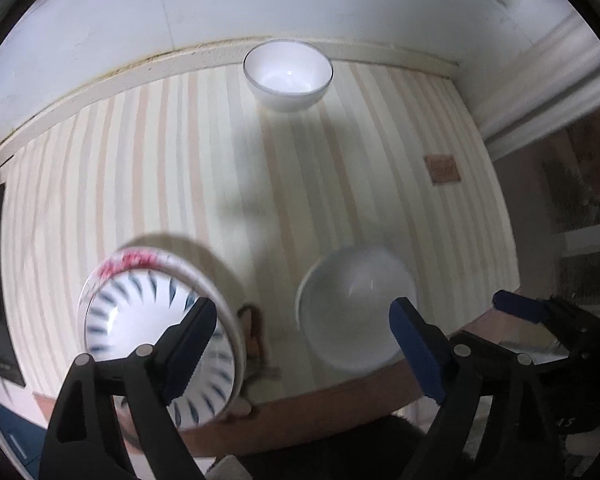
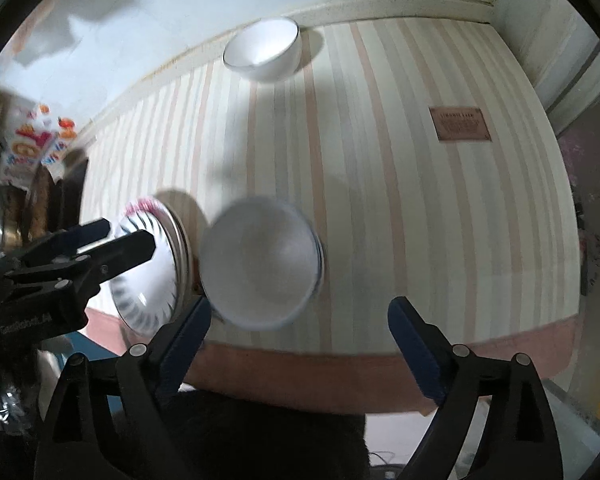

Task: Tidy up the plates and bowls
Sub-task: 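Grasp the rim of the black-rimmed white bowl with both tools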

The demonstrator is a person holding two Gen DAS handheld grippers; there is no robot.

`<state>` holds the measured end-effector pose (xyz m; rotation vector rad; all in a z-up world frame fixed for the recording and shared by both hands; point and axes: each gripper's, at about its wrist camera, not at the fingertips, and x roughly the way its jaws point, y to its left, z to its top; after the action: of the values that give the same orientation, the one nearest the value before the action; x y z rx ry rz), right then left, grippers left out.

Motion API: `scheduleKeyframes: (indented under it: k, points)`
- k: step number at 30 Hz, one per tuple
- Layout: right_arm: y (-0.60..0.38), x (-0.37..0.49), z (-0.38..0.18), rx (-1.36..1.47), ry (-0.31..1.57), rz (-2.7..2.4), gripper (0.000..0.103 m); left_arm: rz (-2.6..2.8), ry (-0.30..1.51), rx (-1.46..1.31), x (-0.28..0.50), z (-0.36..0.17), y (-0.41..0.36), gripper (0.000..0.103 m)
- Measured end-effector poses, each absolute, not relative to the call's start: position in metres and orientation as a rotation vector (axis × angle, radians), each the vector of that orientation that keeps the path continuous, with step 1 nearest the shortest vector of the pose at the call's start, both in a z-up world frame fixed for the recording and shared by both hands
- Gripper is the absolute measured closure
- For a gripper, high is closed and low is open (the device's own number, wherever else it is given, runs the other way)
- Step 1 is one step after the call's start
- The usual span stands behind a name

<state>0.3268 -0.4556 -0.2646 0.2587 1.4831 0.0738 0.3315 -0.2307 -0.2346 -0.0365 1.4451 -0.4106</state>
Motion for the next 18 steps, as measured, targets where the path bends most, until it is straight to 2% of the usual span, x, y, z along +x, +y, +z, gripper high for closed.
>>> scheduleKeyframes:
  k: [8, 14, 15, 17, 18]
  points:
    - [-0.484, 0.457, -0.287, 0.331, 1.313, 0.093, 0.010, -0.330, 1.391, -0.140, 0.462, -0.273, -0.225, 0.015]
    - [-0.483, 0.558, -0.336, 0.374, 1.278, 0.112, 0.011, -0.313, 1.508, -0.333, 0.546, -0.338, -0.216, 0.016]
    - [-0.482, 0.568, -0.341, 0.377, 1.271, 0.111, 0.015, -0.320, 1.511, -0.365, 0.555, -0.344, -0.215, 0.016]
    - [-0.479, 0.590, -0.355, 0.388, 1.277, 0.110, 0.023, -0.337, 1.503, -0.409, 0.567, -0.352, -0.216, 0.027]
    - [-0.479, 0.596, -0.361, 0.393, 1.285, 0.109, 0.033, -0.337, 1.506, -0.406, 0.573, -0.356, -0.217, 0.035]
